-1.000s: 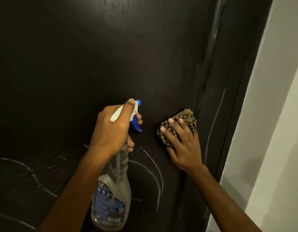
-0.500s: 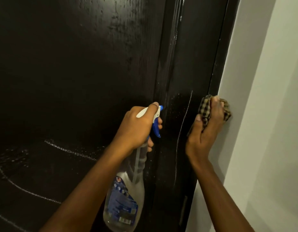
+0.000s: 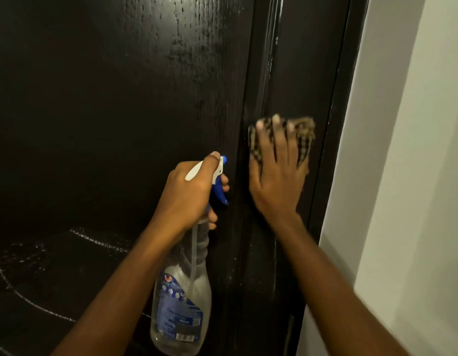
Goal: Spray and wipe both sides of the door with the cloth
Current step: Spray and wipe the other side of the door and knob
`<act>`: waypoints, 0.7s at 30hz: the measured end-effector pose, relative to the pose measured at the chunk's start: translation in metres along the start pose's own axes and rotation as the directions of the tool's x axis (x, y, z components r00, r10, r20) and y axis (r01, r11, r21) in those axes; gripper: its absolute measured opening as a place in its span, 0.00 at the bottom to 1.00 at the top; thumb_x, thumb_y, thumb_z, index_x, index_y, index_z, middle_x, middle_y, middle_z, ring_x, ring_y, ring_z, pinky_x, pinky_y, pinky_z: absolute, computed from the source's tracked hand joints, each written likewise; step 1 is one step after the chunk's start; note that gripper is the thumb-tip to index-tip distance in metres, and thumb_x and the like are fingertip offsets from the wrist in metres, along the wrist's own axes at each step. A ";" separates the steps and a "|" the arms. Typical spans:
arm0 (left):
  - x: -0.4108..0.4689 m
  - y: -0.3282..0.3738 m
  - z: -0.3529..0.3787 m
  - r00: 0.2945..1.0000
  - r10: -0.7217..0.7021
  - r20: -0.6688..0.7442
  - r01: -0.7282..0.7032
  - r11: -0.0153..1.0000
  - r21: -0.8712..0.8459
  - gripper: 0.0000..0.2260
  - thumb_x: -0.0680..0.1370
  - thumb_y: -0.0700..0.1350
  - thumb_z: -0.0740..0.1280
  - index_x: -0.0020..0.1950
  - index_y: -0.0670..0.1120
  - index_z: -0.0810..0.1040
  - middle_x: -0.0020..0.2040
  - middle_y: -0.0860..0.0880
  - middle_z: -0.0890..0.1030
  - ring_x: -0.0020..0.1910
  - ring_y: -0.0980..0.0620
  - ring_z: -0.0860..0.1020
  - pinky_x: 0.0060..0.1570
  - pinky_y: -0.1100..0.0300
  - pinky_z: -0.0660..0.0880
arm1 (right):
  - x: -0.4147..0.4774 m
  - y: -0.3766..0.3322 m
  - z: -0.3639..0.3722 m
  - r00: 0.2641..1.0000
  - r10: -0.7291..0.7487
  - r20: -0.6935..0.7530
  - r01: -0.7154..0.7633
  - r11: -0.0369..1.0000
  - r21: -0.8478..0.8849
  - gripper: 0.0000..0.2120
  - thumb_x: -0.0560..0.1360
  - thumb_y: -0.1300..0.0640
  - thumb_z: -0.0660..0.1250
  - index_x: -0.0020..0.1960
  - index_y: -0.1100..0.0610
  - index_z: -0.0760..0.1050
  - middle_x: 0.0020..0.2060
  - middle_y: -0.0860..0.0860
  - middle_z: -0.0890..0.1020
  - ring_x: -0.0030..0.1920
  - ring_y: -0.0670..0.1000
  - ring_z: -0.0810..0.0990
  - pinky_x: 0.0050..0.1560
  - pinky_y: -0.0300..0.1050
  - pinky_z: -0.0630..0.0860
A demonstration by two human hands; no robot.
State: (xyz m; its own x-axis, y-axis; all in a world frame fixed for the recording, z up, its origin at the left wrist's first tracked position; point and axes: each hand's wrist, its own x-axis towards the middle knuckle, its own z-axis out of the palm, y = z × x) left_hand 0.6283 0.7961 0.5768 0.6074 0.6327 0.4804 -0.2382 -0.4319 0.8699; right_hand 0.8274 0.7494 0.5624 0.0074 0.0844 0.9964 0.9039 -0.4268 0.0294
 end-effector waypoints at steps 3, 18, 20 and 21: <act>-0.003 -0.005 -0.003 1.000 0.010 0.005 -0.010 1.000 -0.010 0.24 0.82 0.60 0.56 0.46 0.42 0.81 0.41 0.46 0.85 0.23 0.46 0.75 0.27 0.55 0.75 | -0.104 0.010 0.004 0.998 -0.006 0.066 0.010 0.999 -0.050 0.31 0.80 0.48 0.58 0.81 0.47 0.55 0.81 0.50 0.56 0.82 0.50 0.47 0.75 0.63 0.52; -0.002 -0.010 -0.017 1.000 0.018 0.006 -0.018 1.000 -0.014 0.24 0.83 0.59 0.56 0.45 0.43 0.81 0.42 0.46 0.85 0.22 0.47 0.75 0.27 0.55 0.75 | 0.059 -0.016 -0.004 1.000 0.020 -0.017 -0.019 0.998 0.055 0.27 0.79 0.50 0.60 0.78 0.50 0.66 0.78 0.50 0.66 0.80 0.53 0.56 0.76 0.66 0.55; -0.003 -0.012 -0.021 1.000 0.013 0.007 -0.013 1.000 -0.008 0.23 0.83 0.59 0.56 0.45 0.44 0.82 0.42 0.47 0.85 0.23 0.47 0.76 0.26 0.56 0.75 | 0.047 -0.017 -0.003 0.999 0.016 -0.037 -0.013 0.996 0.093 0.27 0.78 0.51 0.61 0.77 0.51 0.68 0.77 0.50 0.67 0.80 0.53 0.57 0.76 0.66 0.55; -0.003 -0.013 -0.024 1.000 0.008 0.007 -0.008 1.000 -0.007 0.23 0.83 0.59 0.56 0.46 0.44 0.82 0.42 0.47 0.85 0.23 0.47 0.76 0.26 0.56 0.75 | 0.032 -0.015 -0.002 0.999 0.009 -0.042 -0.004 0.994 0.111 0.27 0.78 0.52 0.62 0.76 0.51 0.69 0.77 0.50 0.68 0.80 0.52 0.57 0.75 0.64 0.55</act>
State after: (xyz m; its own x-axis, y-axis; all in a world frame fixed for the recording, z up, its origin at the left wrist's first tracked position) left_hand 0.6117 0.8152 0.5664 0.6109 0.6248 0.4862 -0.2478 -0.4324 0.8670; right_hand 0.8130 0.7572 0.5937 -0.0023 0.0428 0.9991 0.9458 -0.3243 0.0161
